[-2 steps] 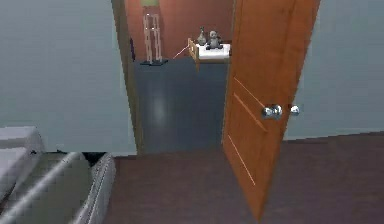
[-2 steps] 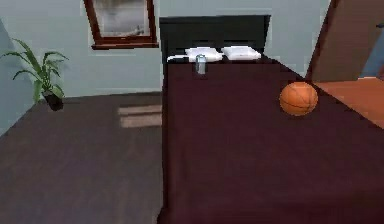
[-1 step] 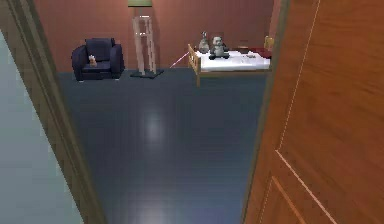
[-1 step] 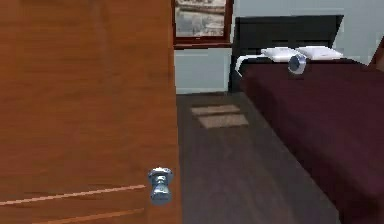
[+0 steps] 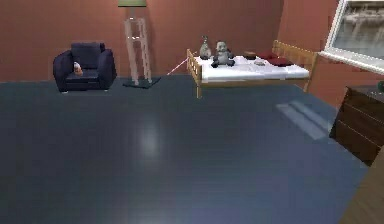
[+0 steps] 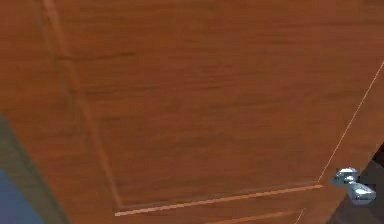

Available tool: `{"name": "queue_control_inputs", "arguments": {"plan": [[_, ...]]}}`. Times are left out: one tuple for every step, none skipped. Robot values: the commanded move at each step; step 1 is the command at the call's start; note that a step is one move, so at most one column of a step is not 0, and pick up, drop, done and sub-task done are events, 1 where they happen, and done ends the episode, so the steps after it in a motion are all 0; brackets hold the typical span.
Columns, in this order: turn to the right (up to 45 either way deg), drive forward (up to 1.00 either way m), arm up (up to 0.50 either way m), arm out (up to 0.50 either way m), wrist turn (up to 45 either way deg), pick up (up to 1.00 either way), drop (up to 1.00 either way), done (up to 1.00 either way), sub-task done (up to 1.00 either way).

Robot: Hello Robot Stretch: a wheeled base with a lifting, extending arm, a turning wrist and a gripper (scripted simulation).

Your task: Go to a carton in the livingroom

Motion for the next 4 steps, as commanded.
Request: {"name": "queue_control_inputs", "arguments": {"plan": [[-33.0, 0.0, 0.0, 0.0, 0.0, 0.0, 0.0, 0.0, 0.0], [0.0, 0.7, 0.0, 0.0, 0.0, 0.0, 0.0, 0.0, 0.0], [-45.0, 0.0, 0.0, 0.0, 0.0, 0.0, 0.0, 0.0, 0.0], [-12.0, 0.0, 0.0, 0.0, 0.0, 0.0, 0.0, 0.0, 0.0]]}}
